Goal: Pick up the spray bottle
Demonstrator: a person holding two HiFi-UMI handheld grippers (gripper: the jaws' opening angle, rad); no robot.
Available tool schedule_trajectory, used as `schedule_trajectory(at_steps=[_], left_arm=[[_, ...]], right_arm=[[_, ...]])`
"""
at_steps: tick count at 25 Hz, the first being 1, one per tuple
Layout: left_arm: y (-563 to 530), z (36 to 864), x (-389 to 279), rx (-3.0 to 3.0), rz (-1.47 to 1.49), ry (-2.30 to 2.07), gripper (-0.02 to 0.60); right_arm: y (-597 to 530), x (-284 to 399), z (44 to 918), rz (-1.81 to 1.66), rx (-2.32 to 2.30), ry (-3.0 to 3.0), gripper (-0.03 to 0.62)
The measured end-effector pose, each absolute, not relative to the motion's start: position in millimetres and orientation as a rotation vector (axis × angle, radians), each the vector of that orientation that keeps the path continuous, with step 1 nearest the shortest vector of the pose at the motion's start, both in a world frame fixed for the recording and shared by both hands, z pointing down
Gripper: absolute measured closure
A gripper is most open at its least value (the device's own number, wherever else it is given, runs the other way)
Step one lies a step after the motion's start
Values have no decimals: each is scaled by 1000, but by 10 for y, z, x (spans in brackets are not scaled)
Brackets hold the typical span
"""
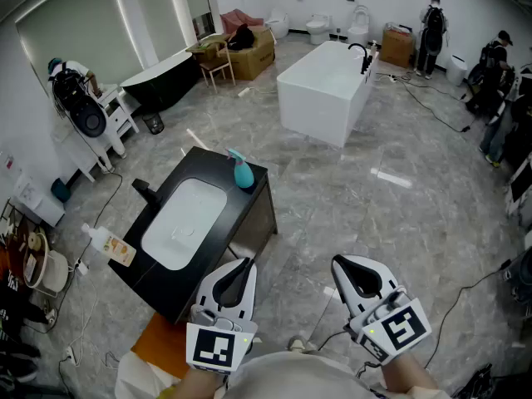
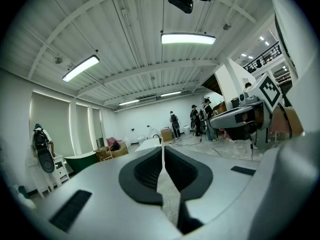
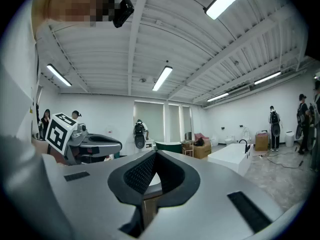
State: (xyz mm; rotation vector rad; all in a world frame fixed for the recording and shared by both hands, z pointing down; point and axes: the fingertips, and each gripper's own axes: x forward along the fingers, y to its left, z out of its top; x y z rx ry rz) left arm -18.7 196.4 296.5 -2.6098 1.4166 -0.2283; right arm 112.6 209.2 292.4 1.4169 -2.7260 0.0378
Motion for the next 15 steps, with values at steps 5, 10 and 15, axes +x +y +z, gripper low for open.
schedule_trajectory(at_steps=[5,10,15], left_arm=[[2034,2943,-263,-2647,-169,1484,555],[2043,3023,-359,-2614,-230,1480,555],[2065,2972,-259,-2637,-225,1499,557]], right_arm=[[2142,1136,2876,33,1395,-2752,566],[2171,1163,2831,4,1378,-2764,566],[2186,1202,2850,11,1368,-2779,566]])
